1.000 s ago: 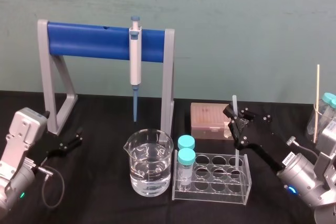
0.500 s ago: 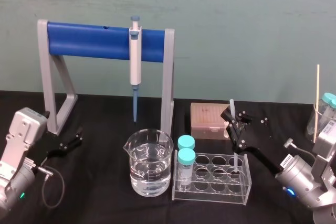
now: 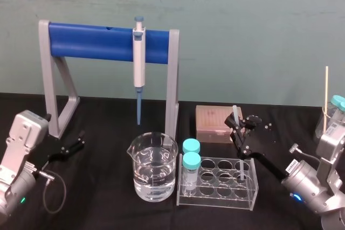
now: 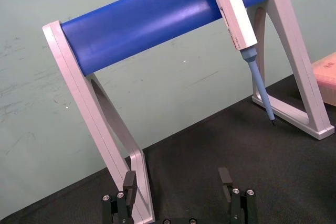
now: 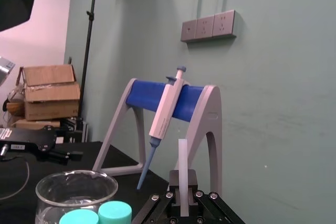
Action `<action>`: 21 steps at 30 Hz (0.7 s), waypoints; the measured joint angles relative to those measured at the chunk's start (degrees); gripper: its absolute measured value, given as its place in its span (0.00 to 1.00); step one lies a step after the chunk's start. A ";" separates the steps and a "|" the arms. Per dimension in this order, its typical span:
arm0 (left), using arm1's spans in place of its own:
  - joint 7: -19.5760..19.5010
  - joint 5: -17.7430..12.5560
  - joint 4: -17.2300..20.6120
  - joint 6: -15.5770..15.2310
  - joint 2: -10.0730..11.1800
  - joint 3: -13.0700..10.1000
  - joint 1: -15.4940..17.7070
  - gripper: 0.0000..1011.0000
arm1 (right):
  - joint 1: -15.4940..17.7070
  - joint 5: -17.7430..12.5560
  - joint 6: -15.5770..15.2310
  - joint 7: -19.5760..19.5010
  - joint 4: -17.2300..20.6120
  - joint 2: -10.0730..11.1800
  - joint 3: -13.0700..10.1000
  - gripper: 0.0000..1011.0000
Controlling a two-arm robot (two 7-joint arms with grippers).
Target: Pick up the stirring rod with one hand, then place it down.
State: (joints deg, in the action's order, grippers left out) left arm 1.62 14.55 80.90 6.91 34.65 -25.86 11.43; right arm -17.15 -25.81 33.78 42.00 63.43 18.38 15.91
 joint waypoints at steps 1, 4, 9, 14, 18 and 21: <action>0.00 0.00 0.00 0.00 0.00 0.00 0.00 0.99 | -0.05 0.05 -0.15 -0.04 -0.07 0.03 0.04 0.07; 0.00 0.00 0.00 0.00 0.00 0.00 0.00 0.99 | -0.22 0.34 -0.79 -0.29 -0.26 0.09 0.27 0.07; 0.00 0.00 0.00 0.00 0.00 0.00 0.00 0.99 | -0.42 0.68 -2.03 -0.72 -0.38 0.26 0.59 0.07; 0.00 0.00 0.00 0.00 0.00 0.00 0.00 0.99 | -0.51 1.05 -2.78 -1.28 -0.41 0.36 0.77 0.07; 0.00 0.00 0.00 0.00 0.00 0.00 0.00 0.99 | -0.51 1.05 -2.78 -1.27 -0.40 0.35 0.77 0.07; 0.00 0.00 0.00 0.00 0.00 0.00 0.00 0.99 | -0.51 1.05 -2.77 -1.25 -0.39 0.34 0.77 0.07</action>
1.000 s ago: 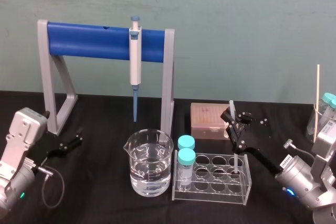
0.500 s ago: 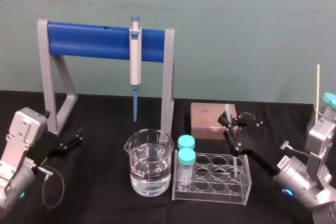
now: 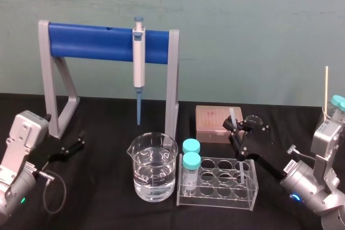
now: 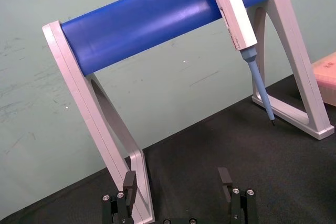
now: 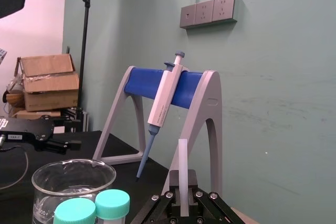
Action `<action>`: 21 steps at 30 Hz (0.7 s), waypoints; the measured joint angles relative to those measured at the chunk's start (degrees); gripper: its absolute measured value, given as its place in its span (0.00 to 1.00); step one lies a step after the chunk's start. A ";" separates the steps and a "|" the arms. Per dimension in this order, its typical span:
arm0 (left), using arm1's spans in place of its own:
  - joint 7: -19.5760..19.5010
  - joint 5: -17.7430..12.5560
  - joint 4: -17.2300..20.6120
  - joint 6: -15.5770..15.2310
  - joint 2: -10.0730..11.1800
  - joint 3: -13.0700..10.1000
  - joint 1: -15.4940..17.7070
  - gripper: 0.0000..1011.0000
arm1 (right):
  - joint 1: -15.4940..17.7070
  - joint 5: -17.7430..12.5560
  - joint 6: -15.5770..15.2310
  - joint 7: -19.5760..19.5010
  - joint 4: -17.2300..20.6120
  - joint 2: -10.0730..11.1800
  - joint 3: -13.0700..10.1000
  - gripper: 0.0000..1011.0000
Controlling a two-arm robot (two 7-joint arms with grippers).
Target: Pick up the stirring rod with one hand, then place it down.
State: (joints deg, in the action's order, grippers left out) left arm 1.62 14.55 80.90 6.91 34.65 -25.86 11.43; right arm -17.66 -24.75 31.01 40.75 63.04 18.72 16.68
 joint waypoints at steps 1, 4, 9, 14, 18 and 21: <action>0.00 0.00 0.00 0.00 0.00 0.00 0.00 0.99 | 0.00 0.00 0.01 0.01 0.01 0.00 0.00 0.07; 0.00 0.00 0.00 0.00 0.00 0.00 0.00 0.99 | 0.01 -0.01 0.02 0.02 0.02 0.00 -0.01 0.07; 0.00 0.00 0.00 0.00 0.00 0.00 0.00 0.99 | 0.03 -0.02 0.06 0.02 0.04 0.00 -0.04 0.07; 0.00 0.00 0.00 0.00 0.00 0.00 0.00 0.99 | 0.03 -0.03 0.09 0.02 0.05 0.00 -0.07 0.10; 0.00 0.00 0.00 0.00 0.00 0.00 0.00 0.99 | 0.03 -0.04 0.10 0.02 0.05 -0.01 -0.07 0.22; 0.00 0.00 0.00 0.00 0.00 0.00 0.00 0.99 | 0.03 -0.05 0.12 0.04 0.05 0.00 -0.08 0.30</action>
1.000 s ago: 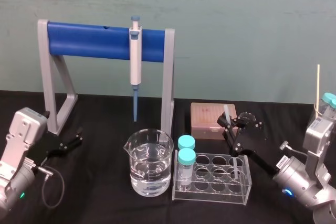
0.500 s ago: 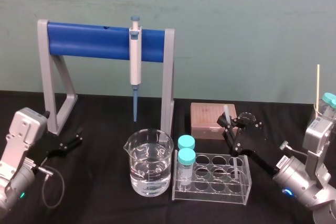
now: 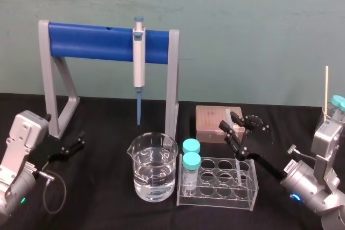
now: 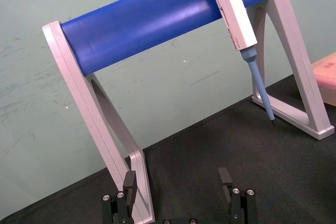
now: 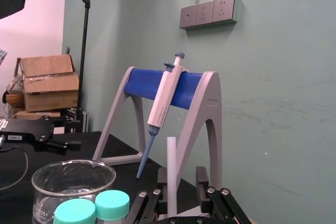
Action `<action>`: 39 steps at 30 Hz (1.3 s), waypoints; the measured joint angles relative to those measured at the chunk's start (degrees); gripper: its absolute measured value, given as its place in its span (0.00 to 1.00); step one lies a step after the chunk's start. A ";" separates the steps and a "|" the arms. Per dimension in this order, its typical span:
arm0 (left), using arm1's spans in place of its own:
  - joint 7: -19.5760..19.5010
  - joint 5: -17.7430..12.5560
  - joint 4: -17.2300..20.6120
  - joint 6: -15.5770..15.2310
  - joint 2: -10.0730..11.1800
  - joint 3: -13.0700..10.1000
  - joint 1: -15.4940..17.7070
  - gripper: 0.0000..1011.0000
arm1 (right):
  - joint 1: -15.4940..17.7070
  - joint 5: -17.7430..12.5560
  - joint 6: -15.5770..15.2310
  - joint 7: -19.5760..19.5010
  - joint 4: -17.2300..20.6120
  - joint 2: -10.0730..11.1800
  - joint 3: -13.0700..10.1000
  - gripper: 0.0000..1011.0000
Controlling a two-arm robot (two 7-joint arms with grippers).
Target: Pick up the stirring rod with one hand, then place it down.
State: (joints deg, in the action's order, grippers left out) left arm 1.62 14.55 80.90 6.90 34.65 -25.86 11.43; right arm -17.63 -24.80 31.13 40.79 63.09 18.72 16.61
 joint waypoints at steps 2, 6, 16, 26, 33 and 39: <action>0.00 0.00 0.00 0.00 0.00 0.00 0.00 0.99 | 0.00 -0.01 0.01 0.01 0.00 0.00 0.00 0.36; 0.00 0.00 0.00 0.00 0.00 0.00 0.00 0.99 | 0.00 -0.03 0.03 0.03 0.00 0.00 0.00 0.48; 0.00 0.00 0.00 0.00 0.00 0.00 0.00 0.99 | 0.00 -0.04 0.03 0.08 0.00 0.00 0.00 0.79; 0.00 0.00 0.00 0.00 0.00 0.00 0.00 0.99 | 0.00 -0.04 0.03 0.09 0.00 0.00 0.00 0.99; 0.00 0.00 0.00 0.00 0.00 0.00 0.00 0.99 | 0.00 -0.04 0.03 0.09 0.00 0.00 0.00 0.99; 0.00 0.00 0.00 0.00 0.00 0.00 0.00 0.99 | 0.34 0.68 0.48 -0.70 1.08 0.10 -0.07 0.99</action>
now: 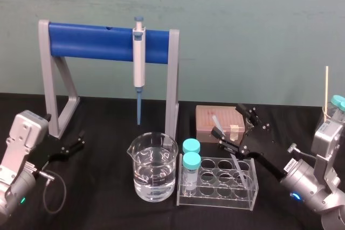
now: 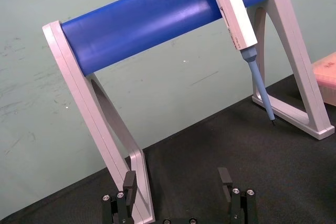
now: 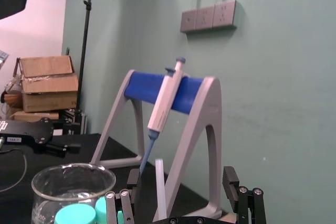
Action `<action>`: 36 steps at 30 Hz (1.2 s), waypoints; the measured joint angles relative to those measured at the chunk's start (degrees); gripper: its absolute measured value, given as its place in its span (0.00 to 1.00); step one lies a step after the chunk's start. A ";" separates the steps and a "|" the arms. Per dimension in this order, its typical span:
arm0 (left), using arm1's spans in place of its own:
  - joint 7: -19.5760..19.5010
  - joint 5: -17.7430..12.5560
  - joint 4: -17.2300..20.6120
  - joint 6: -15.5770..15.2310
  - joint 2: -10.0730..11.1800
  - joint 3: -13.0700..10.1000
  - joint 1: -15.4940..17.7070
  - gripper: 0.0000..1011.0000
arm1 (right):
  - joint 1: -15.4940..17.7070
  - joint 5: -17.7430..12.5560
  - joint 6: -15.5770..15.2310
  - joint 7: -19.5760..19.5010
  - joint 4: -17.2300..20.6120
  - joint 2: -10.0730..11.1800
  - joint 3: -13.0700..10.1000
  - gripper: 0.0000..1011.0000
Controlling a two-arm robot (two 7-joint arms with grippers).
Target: Pick up the stirring rod with one hand, then place it down.
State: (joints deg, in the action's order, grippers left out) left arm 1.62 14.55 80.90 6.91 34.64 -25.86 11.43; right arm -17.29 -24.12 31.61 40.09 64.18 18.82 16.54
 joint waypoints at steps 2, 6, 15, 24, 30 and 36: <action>0.00 0.00 0.00 0.00 0.00 0.00 0.00 0.99 | 0.28 0.57 0.68 -0.46 0.74 0.08 -0.08 0.99; 0.00 0.00 0.00 0.00 0.00 0.00 0.00 0.99 | 1.11 1.90 3.03 -1.28 2.66 0.27 -0.35 0.99; 0.00 0.00 0.00 0.00 0.00 0.00 0.00 0.99 | 4.67 8.97 10.19 -8.94 8.35 -1.11 -4.27 0.99; 0.00 0.00 0.00 0.00 0.00 0.00 0.00 0.99 | 7.00 10.49 1.06 -15.81 10.96 -3.14 -9.00 0.99; 0.00 0.00 0.00 0.00 0.00 0.00 0.00 0.99 | 7.77 6.60 -9.63 -17.61 11.39 -3.84 -11.09 0.99; 0.00 0.00 0.00 0.00 0.00 0.00 0.00 0.99 | 8.01 4.54 -17.10 -18.48 11.79 -3.74 -11.43 0.99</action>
State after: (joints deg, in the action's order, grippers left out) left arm 1.62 14.55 80.90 6.91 34.65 -25.86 11.43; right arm -9.28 -19.58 14.52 21.61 75.96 15.07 5.11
